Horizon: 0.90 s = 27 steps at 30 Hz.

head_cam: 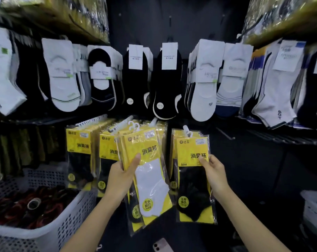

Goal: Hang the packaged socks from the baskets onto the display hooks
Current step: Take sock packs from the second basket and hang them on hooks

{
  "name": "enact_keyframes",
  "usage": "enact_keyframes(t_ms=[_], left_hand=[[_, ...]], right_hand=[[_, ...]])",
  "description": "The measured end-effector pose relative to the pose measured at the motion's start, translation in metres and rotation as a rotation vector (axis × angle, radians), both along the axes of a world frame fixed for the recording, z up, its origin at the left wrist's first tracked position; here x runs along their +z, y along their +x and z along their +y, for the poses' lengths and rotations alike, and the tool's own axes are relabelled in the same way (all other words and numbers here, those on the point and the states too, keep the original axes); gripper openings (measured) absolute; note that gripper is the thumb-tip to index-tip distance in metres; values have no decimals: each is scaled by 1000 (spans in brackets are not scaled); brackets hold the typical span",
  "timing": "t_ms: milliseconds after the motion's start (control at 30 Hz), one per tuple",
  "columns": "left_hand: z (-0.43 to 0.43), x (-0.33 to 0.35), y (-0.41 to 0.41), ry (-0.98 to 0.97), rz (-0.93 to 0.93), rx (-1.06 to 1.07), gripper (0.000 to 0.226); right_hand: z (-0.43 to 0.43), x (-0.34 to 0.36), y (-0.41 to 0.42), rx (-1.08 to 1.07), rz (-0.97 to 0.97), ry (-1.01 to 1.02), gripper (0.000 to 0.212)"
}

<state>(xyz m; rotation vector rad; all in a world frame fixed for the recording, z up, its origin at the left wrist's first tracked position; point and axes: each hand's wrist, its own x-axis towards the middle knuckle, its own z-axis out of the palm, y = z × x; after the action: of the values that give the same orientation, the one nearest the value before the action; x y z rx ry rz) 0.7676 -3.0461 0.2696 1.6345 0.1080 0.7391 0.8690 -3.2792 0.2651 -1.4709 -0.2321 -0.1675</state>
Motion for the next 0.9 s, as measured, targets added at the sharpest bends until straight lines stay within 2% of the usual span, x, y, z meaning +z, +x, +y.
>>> enact_keyframes(t_ms=[200, 267, 333, 467, 533, 633, 700, 767, 900], left_hand=[[5, 6, 1, 13, 15, 23, 44], [4, 4, 4, 18, 25, 17, 46], [3, 2, 6, 14, 31, 11, 38], [-1, -5, 8, -33, 33, -16, 31], [-5, -8, 9, -39, 36, -43, 24], [-13, -14, 14, -70, 69, -97, 16], [-21, -17, 18, -87, 102, -128, 24], [-30, -18, 20, -78, 99, -144, 33], [-38, -15, 23, -40, 89, -206, 28]], right_hand=[[17, -9, 34, -58, 95, 3, 7], [21, -16, 45, -159, 143, -42, 18], [22, -24, 53, -299, 211, -70, 30], [19, -37, 47, -450, 256, -40, 26], [20, -37, 34, -350, 194, -15, 21], [29, -25, 5, -49, 92, 14, 14], [37, -15, -13, 84, 37, -10, 16], [42, -8, -25, 151, 6, -26, 20], [39, -6, -31, 156, 1, 19, 16]])
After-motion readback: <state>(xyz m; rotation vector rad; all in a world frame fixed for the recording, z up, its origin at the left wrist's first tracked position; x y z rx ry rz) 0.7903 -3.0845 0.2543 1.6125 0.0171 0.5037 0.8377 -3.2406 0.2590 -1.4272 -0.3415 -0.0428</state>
